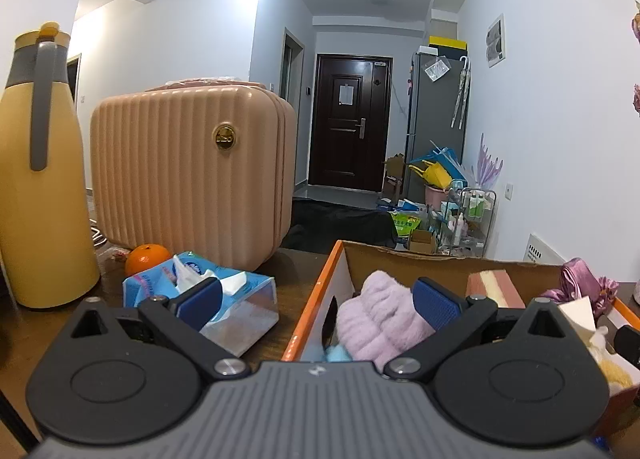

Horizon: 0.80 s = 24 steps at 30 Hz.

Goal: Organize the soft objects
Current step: 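Withdraw both tools up from the box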

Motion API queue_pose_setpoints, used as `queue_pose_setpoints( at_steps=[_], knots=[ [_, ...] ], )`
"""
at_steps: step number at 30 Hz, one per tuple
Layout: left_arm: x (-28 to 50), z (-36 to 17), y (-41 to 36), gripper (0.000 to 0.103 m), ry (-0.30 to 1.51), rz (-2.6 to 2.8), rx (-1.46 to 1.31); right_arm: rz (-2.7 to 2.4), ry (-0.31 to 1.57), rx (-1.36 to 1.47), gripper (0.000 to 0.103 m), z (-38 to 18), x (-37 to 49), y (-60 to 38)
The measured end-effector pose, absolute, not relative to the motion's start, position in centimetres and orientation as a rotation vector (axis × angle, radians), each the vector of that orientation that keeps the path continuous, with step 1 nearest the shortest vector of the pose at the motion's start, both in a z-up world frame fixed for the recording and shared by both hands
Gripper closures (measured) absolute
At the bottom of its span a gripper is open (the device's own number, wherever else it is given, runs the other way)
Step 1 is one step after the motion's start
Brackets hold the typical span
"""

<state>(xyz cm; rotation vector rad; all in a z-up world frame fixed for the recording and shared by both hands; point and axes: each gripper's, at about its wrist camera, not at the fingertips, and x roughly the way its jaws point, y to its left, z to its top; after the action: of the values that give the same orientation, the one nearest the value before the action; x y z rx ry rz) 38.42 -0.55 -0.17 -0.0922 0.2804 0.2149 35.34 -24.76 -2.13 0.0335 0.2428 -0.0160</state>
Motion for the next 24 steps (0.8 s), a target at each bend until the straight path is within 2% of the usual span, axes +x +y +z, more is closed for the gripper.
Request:
queue_pose_setpoints(
  at_steps=[24],
  knots=[
    [31.3,-0.8,0.6,0.000,0.334,0.216,-0.062,-0.022,0.251,0.028,0.000,-2.4,30.1,-25.6]
  ],
)
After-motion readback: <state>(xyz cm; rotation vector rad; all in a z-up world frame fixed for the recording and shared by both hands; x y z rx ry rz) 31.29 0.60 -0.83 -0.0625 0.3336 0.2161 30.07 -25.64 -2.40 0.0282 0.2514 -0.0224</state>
